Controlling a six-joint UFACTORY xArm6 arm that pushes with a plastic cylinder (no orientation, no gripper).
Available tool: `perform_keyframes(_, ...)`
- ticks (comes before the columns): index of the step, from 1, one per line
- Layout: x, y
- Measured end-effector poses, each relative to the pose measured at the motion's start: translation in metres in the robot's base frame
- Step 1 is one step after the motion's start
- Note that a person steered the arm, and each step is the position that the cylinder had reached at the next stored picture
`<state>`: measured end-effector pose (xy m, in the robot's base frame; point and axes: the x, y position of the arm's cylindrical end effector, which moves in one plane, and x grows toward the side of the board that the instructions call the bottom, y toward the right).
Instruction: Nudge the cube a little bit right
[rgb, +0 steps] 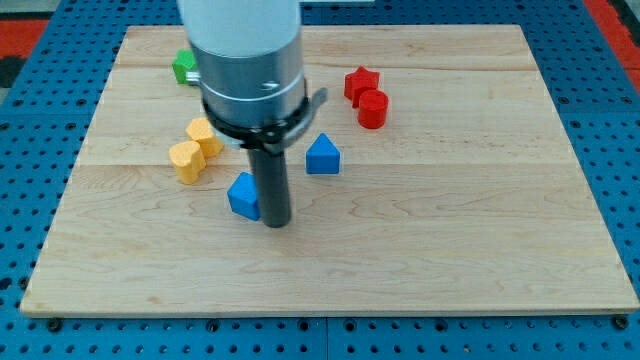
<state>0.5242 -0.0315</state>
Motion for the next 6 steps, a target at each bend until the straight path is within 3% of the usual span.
perform_keyframes(1,0.04,-0.009)
perform_keyframes(3,0.031,-0.108)
perform_keyframes(4,-0.013,-0.112)
perform_keyframes(5,-0.032,-0.066)
perform_keyframes(6,-0.036,-0.056)
